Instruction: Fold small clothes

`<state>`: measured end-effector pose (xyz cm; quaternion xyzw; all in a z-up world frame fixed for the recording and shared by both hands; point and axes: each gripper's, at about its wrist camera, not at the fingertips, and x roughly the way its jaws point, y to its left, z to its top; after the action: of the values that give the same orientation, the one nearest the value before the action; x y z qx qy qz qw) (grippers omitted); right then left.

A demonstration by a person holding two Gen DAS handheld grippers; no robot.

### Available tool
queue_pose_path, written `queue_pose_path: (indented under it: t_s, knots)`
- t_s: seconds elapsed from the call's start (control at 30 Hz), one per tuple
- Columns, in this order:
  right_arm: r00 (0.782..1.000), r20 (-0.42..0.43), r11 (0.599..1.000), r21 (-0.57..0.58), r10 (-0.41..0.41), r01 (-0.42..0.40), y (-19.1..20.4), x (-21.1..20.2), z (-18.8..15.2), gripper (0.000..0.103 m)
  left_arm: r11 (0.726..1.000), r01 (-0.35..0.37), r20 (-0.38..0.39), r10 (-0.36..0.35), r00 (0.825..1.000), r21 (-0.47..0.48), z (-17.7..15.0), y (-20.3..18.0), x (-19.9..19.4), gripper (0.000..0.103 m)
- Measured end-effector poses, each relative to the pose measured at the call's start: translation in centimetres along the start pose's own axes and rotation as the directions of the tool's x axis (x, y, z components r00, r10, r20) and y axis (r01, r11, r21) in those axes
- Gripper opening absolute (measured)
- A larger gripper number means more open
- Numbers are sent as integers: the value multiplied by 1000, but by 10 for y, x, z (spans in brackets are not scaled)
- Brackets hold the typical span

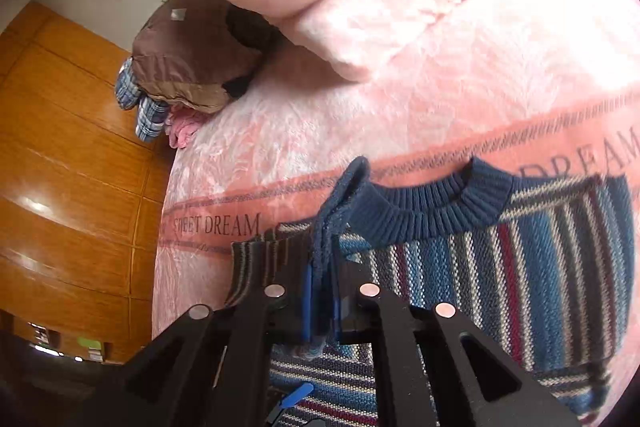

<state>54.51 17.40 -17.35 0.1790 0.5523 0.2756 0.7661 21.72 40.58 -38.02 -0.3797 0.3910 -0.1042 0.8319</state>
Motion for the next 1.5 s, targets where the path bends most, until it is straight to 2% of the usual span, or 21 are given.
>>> queue_pose_path:
  t_s: [0.1,0.2,0.43,0.73,1.07,1.17,1.27,1.37,1.43,1.5]
  knots:
    - [999,33,998,-53,-22,24,14,-30,14,7,1000,2,-1,-2,1000,4,1,-2,1,90]
    - [997,56,996,-67,-49,52,11,-51,24,7,1000,1,-1,-1,1000,9,1,-3,2,90]
    - [994,65,996,-2,-85,85,-46,-71,17,7,1000,-1,-3,1,1000,22,4,-5,4,90]
    - [993,13,988,105,-115,113,-129,-49,-17,7,999,-9,-2,9,1000,37,2,-11,6,90]
    - [992,-16,982,144,-121,122,-181,-18,-45,7,999,5,12,-5,1000,34,16,-10,-8,88]
    - [993,-31,982,153,-112,115,-196,-6,-55,7,999,36,52,-37,998,21,28,-11,-24,88]
    - [991,-45,981,143,-128,133,-209,-4,-62,18,998,42,89,-45,995,36,53,-18,-37,88]
    - [994,31,981,167,-106,100,-222,-30,-62,18,997,9,126,-19,992,81,95,-27,-43,90]
    - [995,58,982,178,-75,64,-227,-42,-60,18,997,2,114,-11,993,82,126,-26,-38,90]
    - [997,64,985,167,-47,36,-228,-43,-57,18,998,7,64,-12,998,65,152,-18,-25,90]
